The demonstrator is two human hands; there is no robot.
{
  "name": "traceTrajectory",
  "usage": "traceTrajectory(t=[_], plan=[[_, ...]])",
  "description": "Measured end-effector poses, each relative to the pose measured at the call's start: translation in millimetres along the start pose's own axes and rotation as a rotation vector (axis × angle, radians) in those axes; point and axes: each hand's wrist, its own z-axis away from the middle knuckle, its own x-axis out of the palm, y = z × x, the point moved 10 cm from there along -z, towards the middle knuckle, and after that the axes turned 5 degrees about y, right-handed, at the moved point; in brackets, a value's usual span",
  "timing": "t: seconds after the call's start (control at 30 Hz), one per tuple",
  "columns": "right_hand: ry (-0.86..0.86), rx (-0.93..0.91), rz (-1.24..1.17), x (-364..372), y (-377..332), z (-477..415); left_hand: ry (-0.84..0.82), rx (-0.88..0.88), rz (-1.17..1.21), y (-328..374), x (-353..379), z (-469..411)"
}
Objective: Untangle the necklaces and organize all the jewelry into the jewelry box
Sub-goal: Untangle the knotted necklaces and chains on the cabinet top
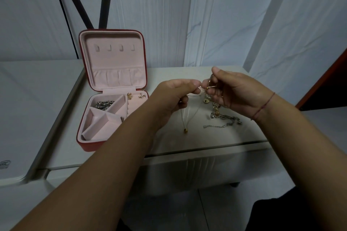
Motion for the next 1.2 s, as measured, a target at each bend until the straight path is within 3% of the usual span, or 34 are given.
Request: traceTrajectory(t=[0.5, 1.2], plan=[[-0.013, -0.005, 0.002, 2.6, 0.0, -1.2, -0.026, 0.041, -0.213, -1.0, 3.1, 0.7], [-0.040, -0.003, -0.044, 4.2, -0.2, -0.1, -0.034, 0.061, -0.122, 0.6, 4.8, -1.8]])
